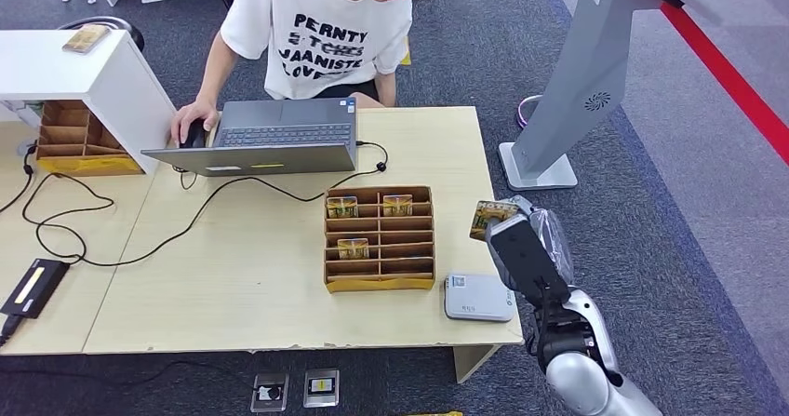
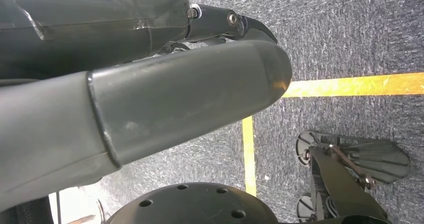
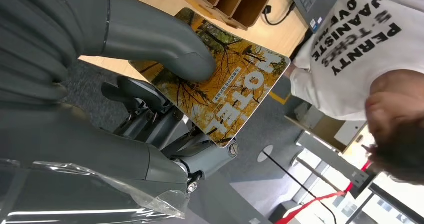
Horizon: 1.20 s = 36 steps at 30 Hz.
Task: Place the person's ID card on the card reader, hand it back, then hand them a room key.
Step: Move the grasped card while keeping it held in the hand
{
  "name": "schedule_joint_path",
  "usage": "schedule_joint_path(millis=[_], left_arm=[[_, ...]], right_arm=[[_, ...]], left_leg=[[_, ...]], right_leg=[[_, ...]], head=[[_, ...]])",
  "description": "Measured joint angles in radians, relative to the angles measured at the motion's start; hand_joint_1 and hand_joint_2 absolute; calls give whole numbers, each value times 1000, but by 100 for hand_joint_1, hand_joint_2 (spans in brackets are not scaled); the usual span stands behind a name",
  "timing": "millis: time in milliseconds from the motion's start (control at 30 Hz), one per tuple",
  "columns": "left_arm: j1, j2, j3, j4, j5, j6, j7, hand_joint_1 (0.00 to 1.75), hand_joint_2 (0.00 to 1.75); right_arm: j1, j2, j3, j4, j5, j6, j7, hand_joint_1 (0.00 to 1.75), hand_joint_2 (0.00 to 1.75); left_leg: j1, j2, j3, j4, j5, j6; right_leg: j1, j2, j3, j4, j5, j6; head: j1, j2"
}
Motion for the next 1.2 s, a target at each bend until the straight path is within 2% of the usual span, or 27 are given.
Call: schedule_joint_path(millis=[633,1200], left_arm=[[0,-1,0,0,0,-2,0,0,0],[0,-1,0,0,-10,-5,8,0,0]], right_arm=[[13,-38,-9,69,33,80,73,175,175],[30,-50,-22,169,40,120,108,175,175]], left_leg=[[0,0,0,0,0,0],[0,0,0,0,0,0]], right_leg=[[0,0,0,0,0,0],[0,0,0,0,0,0]], head=[[0,0],[0,0]])
